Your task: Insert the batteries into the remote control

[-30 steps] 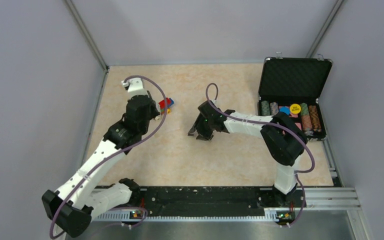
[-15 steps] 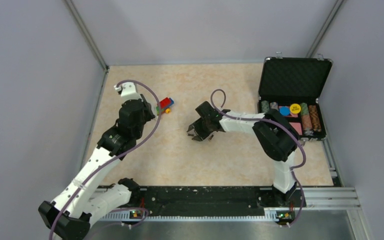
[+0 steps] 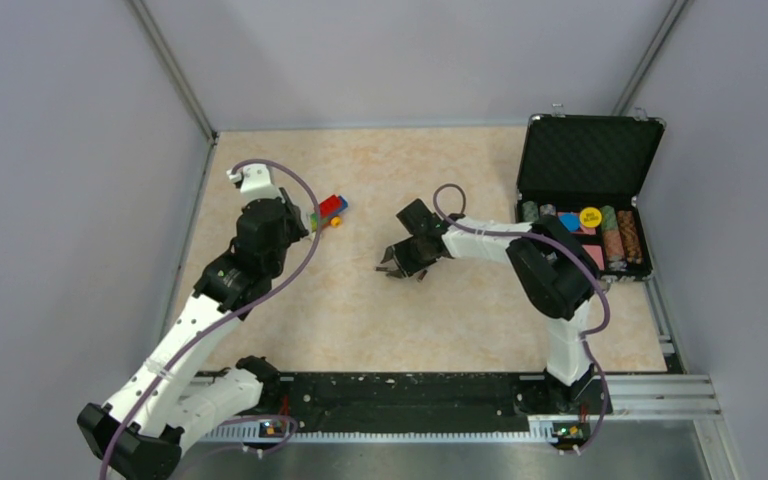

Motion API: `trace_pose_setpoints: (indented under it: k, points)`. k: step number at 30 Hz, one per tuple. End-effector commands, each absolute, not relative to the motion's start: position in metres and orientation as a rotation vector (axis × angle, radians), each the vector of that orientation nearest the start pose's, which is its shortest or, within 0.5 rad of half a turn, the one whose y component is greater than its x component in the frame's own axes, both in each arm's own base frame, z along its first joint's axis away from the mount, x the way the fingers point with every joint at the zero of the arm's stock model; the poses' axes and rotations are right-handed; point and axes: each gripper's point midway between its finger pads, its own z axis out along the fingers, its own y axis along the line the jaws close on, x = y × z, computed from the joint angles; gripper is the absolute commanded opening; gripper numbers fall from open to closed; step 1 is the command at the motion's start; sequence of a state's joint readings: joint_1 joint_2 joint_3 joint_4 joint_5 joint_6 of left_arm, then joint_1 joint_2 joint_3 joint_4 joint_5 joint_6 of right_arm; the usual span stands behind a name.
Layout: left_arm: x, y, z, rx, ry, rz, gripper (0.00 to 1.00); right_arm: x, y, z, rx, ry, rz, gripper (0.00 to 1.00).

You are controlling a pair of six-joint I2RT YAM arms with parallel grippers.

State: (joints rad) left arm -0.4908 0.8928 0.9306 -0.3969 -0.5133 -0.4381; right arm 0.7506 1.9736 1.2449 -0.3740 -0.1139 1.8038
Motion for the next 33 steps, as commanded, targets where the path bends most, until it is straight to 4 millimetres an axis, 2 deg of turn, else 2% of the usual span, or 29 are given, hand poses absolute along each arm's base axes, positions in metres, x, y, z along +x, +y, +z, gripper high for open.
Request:
trace_pose_setpoints:
  k: [1, 7, 15, 20, 24, 33]
  points:
    - [0.307, -0.079, 0.290, -0.303, 1.789, -0.158, 0.00, 0.295, 0.339, 0.004, 1.623, 2.634, 0.554, 0.33]
    - [0.306, -0.076, 0.292, -0.304, 1.782, -0.148, 0.00, 0.305, 0.339, 0.000, 1.608, 2.617, 0.510, 0.29]
    - [0.303, -0.071, 0.295, -0.317, 1.771, -0.145, 0.00, 0.302, 0.341, -0.009, 1.627, 2.641, 0.487, 0.23]
    - [0.301, -0.069, 0.299, -0.327, 1.757, -0.147, 0.00, 0.303, 0.339, -0.009, 1.637, 2.635, 0.462, 0.29]
    - [0.298, -0.066, 0.303, -0.337, 1.745, -0.148, 0.00, 0.301, 0.336, -0.016, 1.641, 2.643, 0.402, 0.30]
    - [0.290, -0.055, 0.306, -0.356, 1.729, -0.118, 0.00, 0.291, 0.325, -0.031, 1.650, 2.671, 0.288, 0.14]
